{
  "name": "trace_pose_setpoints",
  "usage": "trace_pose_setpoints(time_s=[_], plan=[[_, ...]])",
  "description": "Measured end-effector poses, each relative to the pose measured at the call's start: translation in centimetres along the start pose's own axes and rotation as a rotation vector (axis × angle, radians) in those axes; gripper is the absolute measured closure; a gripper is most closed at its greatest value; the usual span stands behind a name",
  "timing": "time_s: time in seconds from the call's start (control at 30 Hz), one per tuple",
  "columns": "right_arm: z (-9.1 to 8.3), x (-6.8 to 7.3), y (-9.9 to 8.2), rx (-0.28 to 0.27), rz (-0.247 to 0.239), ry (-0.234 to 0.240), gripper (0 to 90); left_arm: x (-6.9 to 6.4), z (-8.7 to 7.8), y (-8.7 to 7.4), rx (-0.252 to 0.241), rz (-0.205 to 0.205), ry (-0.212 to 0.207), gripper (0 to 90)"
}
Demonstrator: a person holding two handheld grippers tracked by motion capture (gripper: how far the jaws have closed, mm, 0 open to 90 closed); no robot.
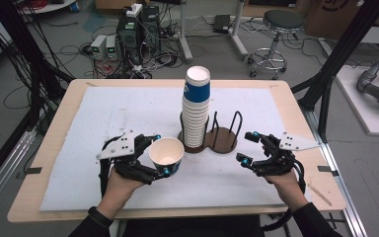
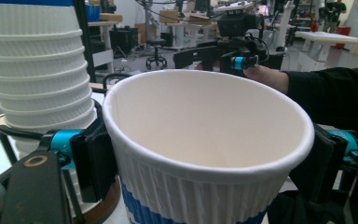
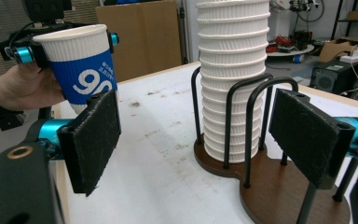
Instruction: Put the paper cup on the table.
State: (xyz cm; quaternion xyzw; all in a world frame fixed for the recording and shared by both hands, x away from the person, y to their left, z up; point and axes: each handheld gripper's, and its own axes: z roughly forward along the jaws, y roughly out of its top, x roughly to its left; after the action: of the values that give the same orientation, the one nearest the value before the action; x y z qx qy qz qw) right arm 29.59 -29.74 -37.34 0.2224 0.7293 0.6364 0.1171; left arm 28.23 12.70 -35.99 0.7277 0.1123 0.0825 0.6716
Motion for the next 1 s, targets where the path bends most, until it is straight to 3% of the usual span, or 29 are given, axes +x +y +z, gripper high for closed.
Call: trace_pose_setpoints(time_s=[0.23, 0.37, 0.63, 0.93, 1.0], plan=[[-0.2, -0.3, 0.0, 0.013, -0.005, -0.027, 17.1, 0.3, -0.7, 0.1, -0.002, -0.003, 0.04, 21.2], [0.0, -0.3, 0.1, 0.053, -0.011, -0.09, 17.3, 0.3, -1.1, 0.3, -0.015, -0.019, 0.074, 21.0], [0.2, -0.3, 0.1, 0.04, -0.039, -0.124, 17.3, 0.8, -2.2, 0.5, -0.034, -0.047, 0.119, 21.5], [0.4, -0.7, 0.1, 0.043, -0.035, -0.155, 17.4, 2.4, -3.4, 0.3, -0.033, -0.037, 0.216, 21.6], [0.4, -0.7, 0.0, 0.056, -0.047, -0.162, 20.9, 2.9, -3.6, 0.3, -0.046, -0.036, 0.254, 21.5]])
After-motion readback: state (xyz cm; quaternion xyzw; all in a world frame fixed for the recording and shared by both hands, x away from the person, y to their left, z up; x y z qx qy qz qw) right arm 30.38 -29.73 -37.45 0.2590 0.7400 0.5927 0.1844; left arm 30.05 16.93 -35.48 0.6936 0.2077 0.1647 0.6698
